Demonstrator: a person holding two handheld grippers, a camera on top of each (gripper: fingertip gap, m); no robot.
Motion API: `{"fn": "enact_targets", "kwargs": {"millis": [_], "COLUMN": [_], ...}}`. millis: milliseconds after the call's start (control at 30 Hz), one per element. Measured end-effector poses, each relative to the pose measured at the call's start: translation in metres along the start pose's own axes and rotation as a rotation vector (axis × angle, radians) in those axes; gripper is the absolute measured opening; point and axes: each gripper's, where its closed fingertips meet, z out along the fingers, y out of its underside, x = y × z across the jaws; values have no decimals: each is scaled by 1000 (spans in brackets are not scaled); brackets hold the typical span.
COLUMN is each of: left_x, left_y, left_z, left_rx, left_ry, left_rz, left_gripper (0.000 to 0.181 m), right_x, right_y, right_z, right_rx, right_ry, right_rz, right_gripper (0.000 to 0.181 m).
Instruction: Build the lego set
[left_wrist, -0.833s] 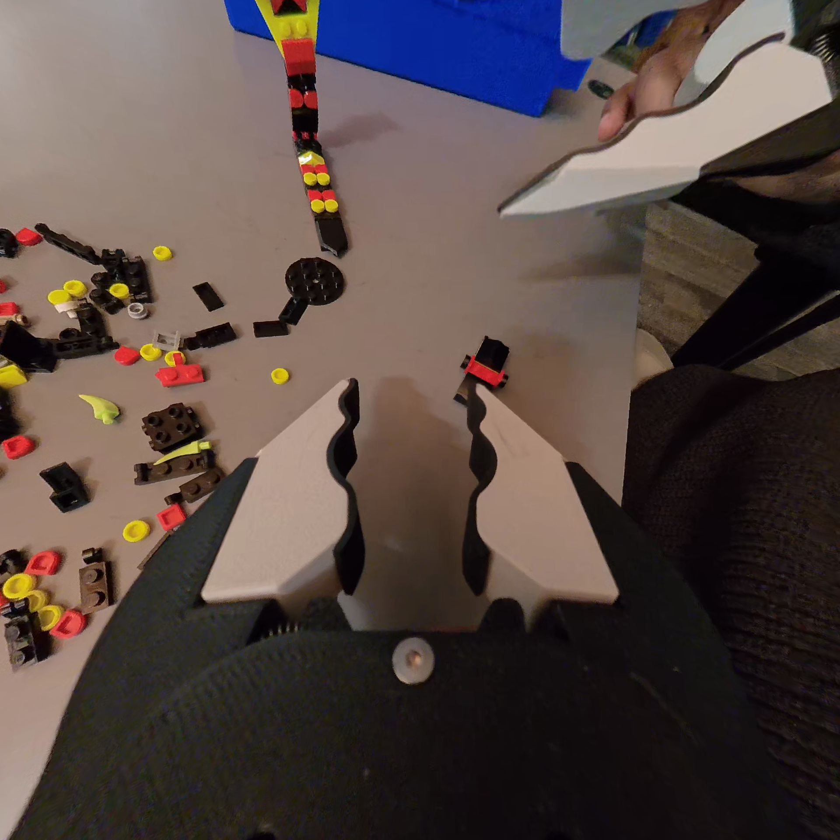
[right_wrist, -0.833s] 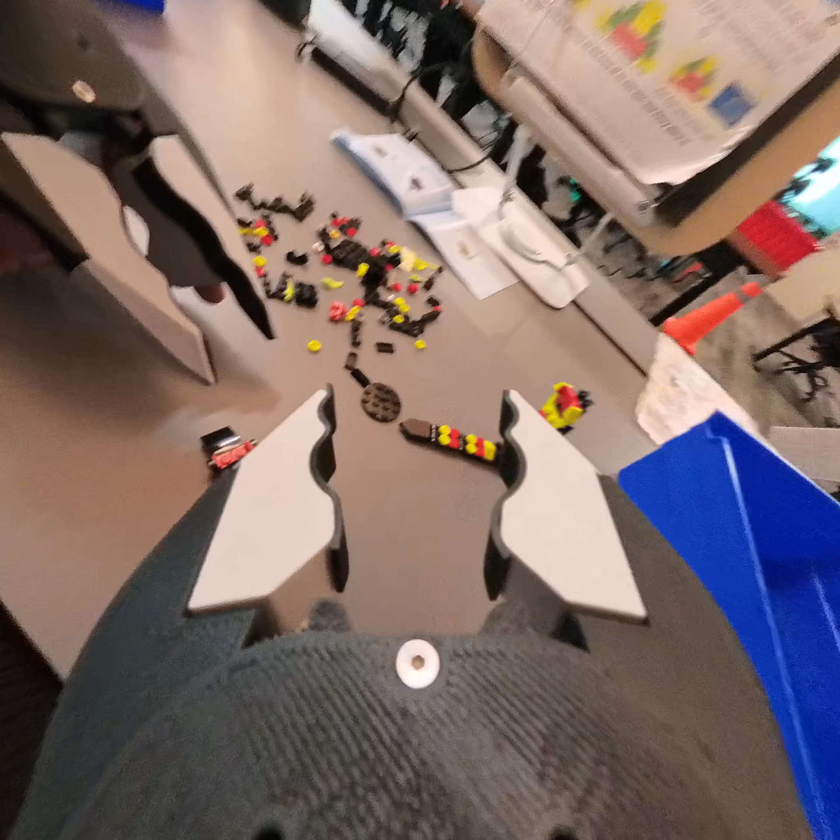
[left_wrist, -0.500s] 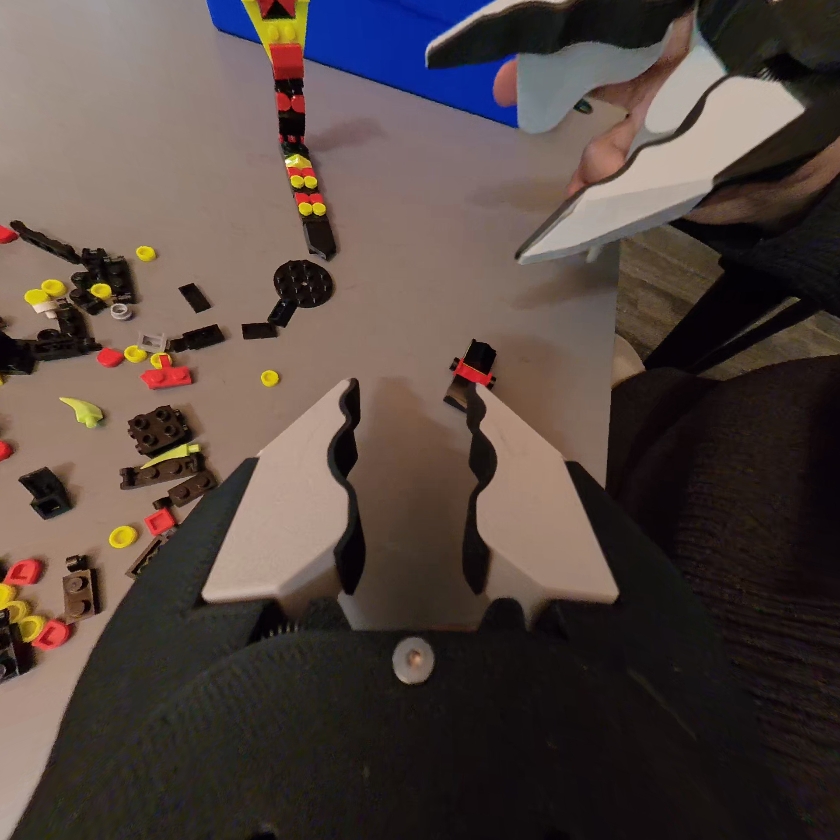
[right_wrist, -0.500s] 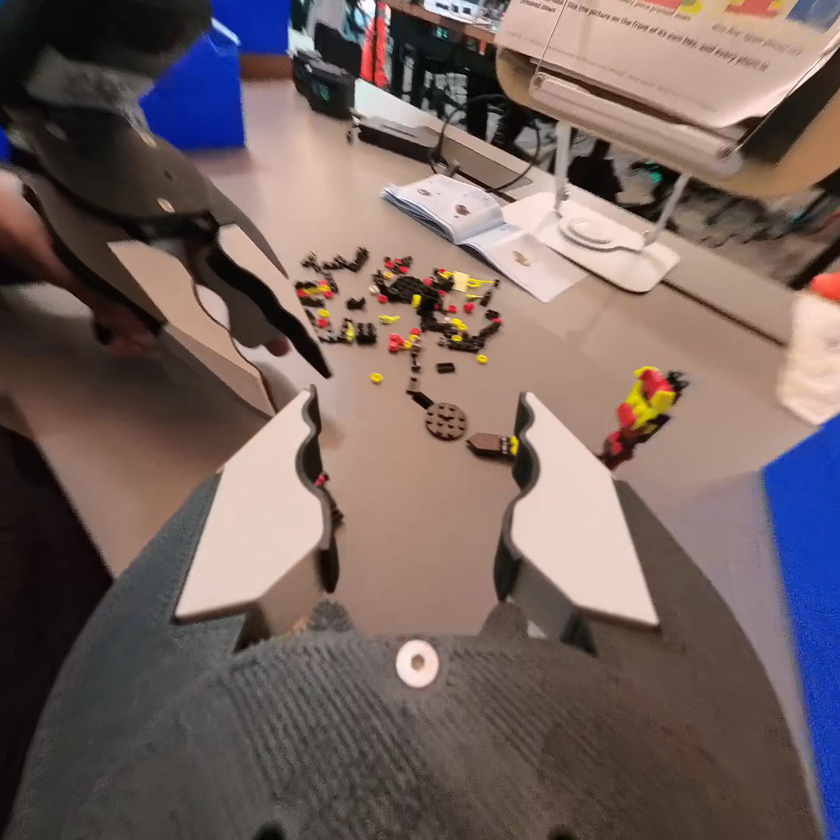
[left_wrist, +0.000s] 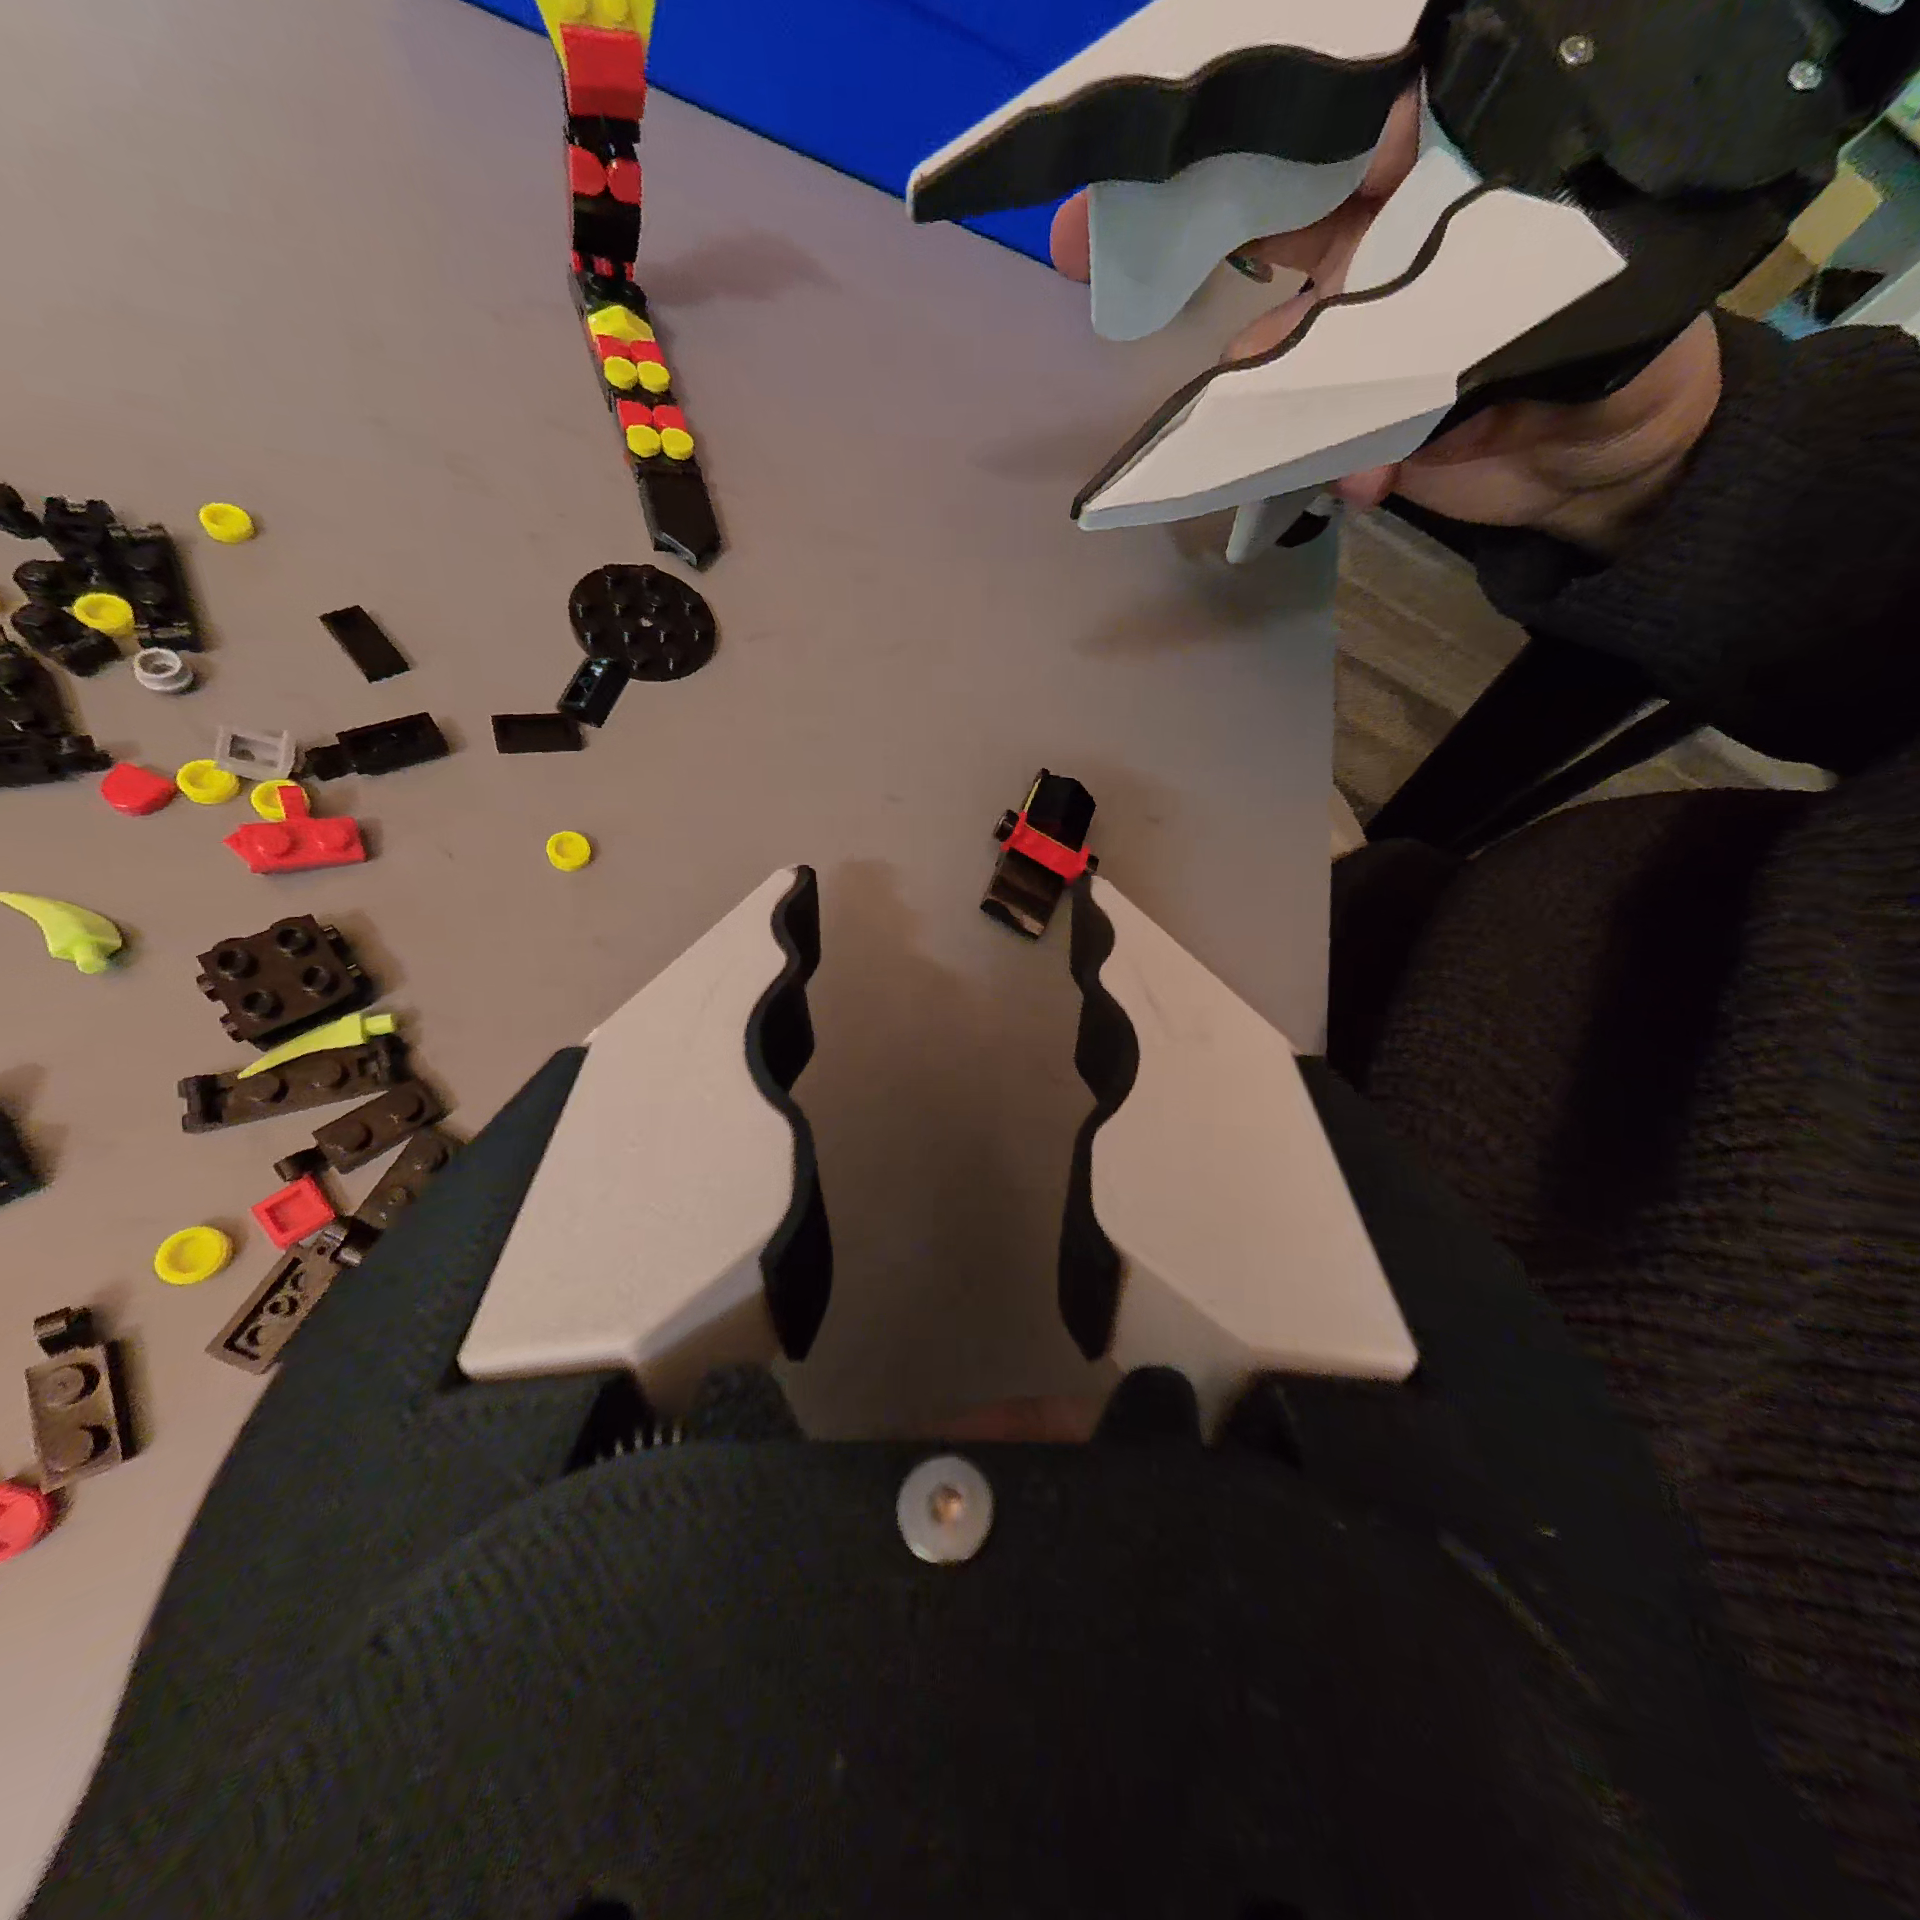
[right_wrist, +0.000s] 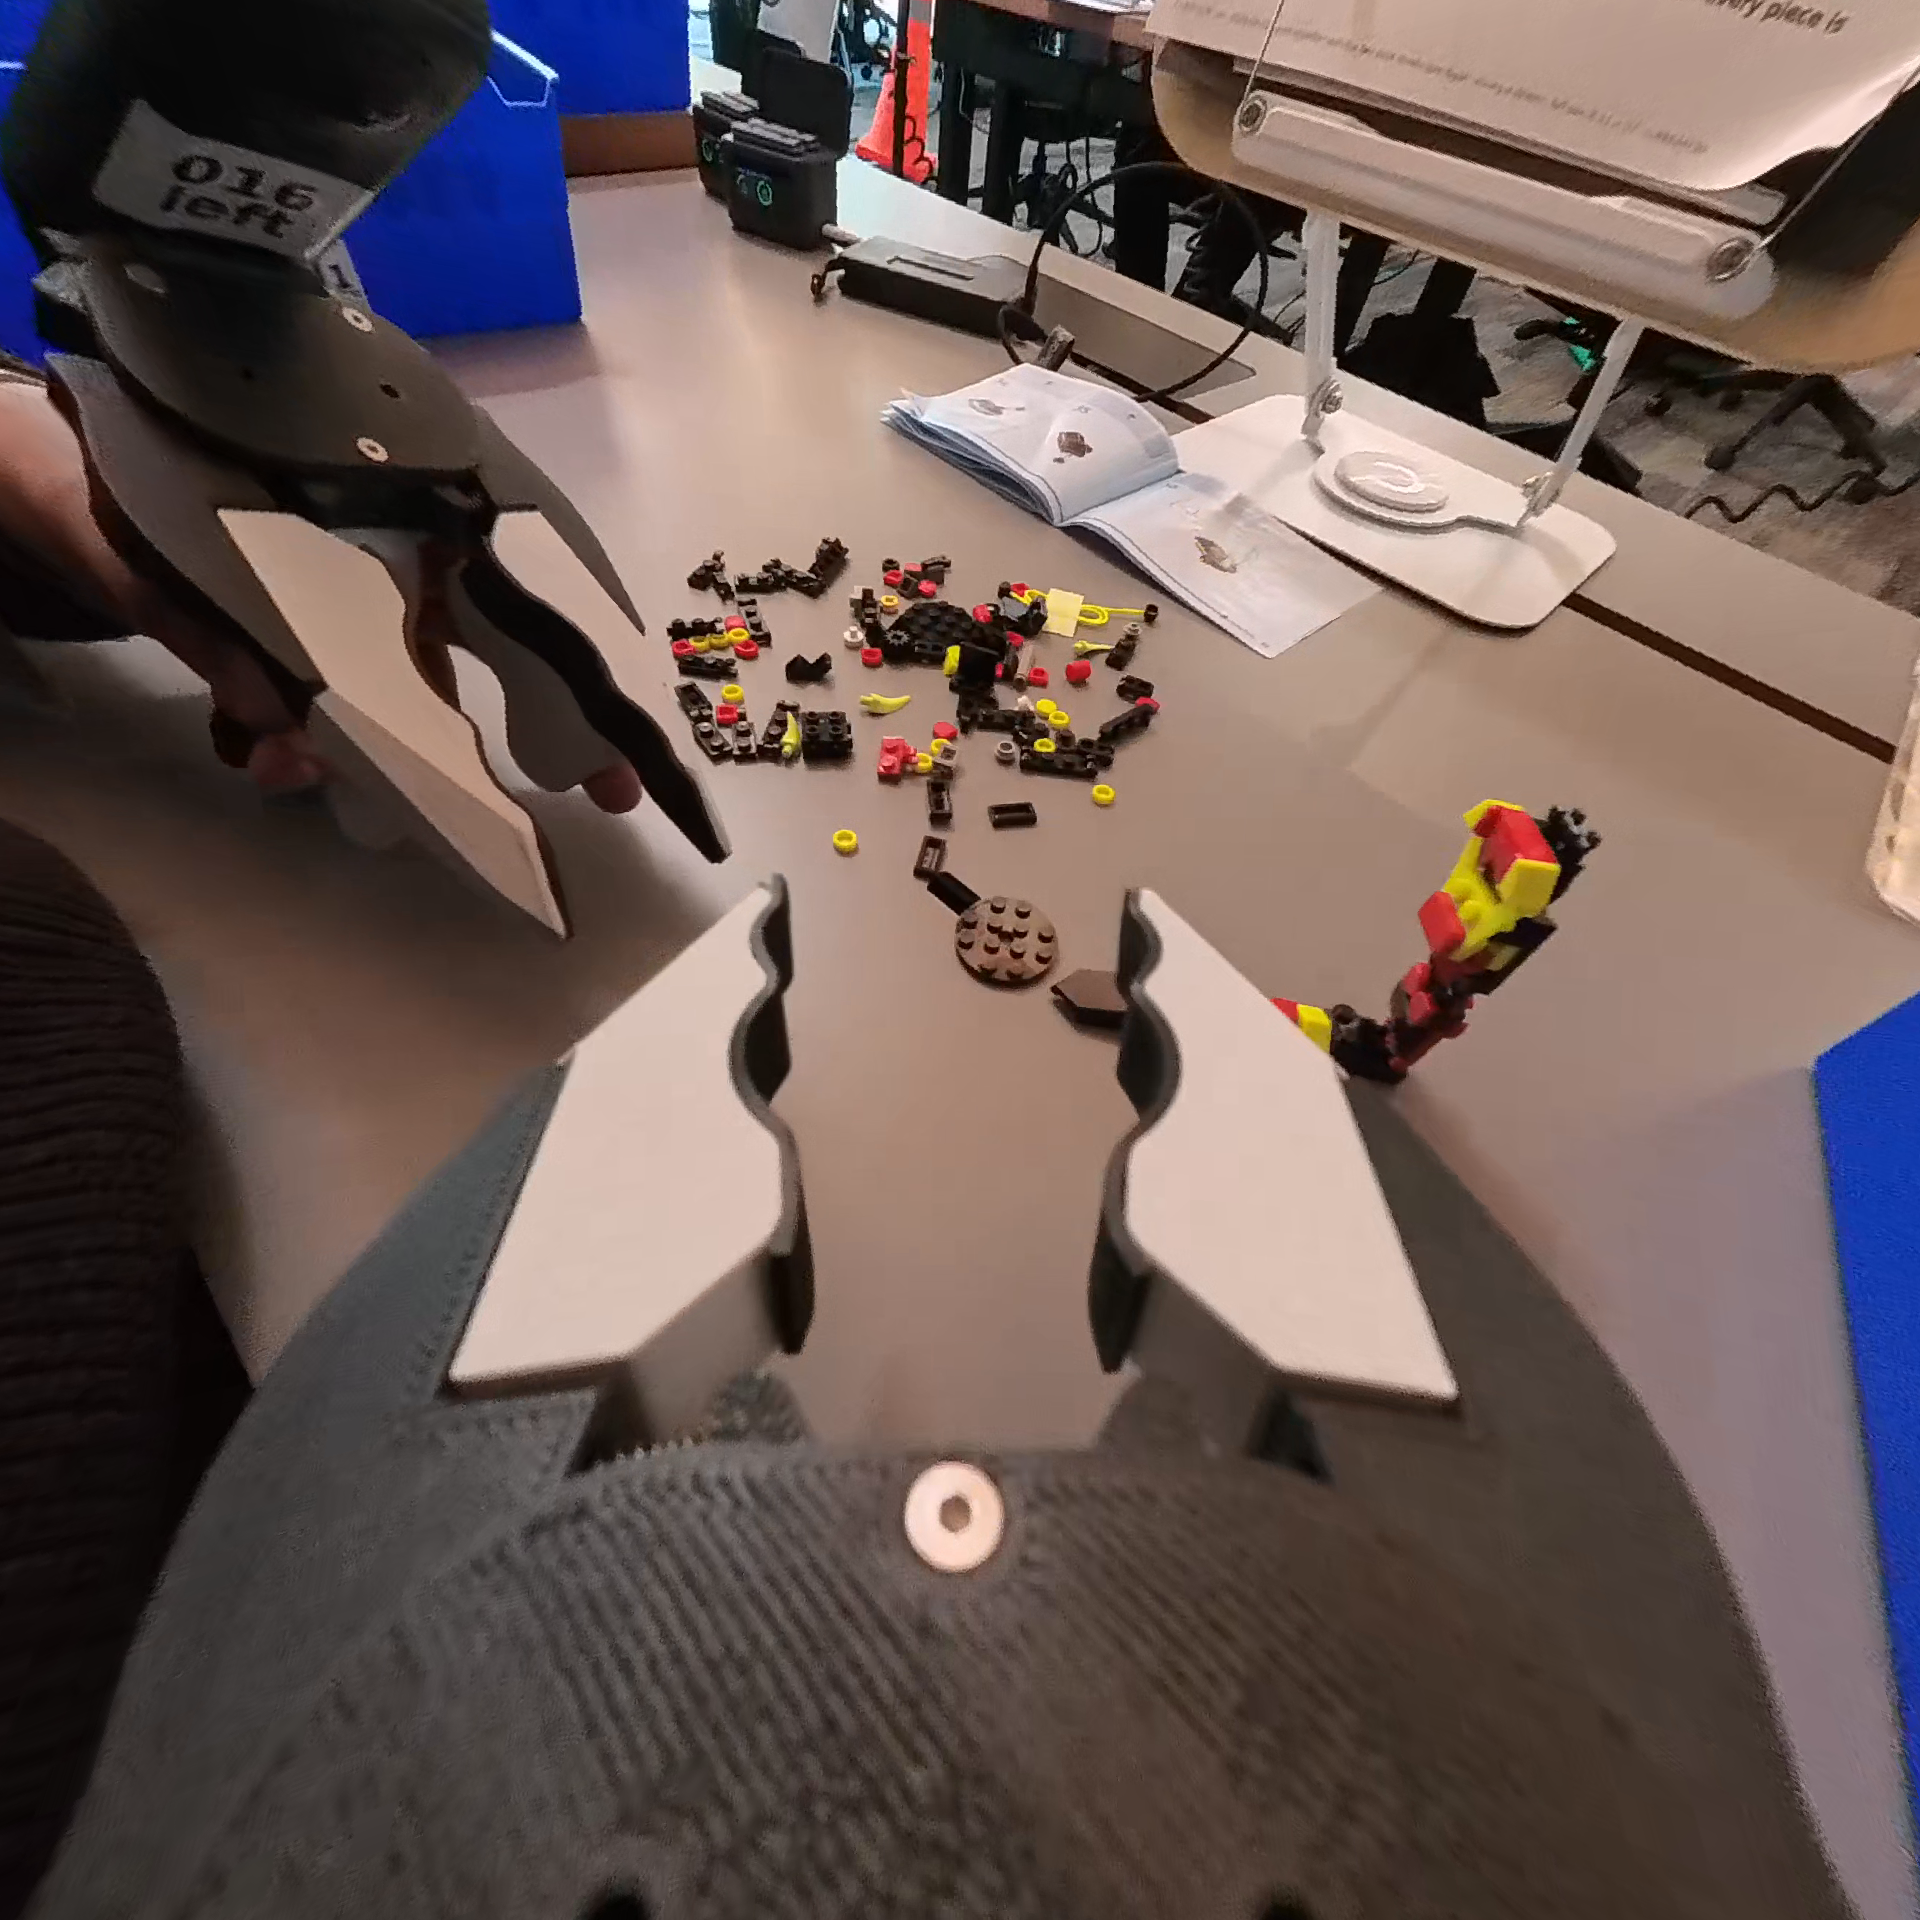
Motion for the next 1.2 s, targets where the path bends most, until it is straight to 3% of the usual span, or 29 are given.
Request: {"fn": "enact_targets", "kwargs": {"millis": [33, 367, 1200], "left_x": [0, -3, 1], "left_y": [0, -5, -3], "left_z": [0, -1, 0], "left_rx": [0, 31, 16], "left_ry": [6, 39, 14], "left_rz": [-9, -79, -10], "left_gripper": [47, 46, 44], "right_x": [1, 5, -6], "right_y": [1, 3, 2], "right_z": [0, -1, -4], "right_rx": [-3, 0, -9], "right_ry": [0, -36, -61], "right_rz": [7, 106, 61], "right_gripper": [62, 58, 49]}}
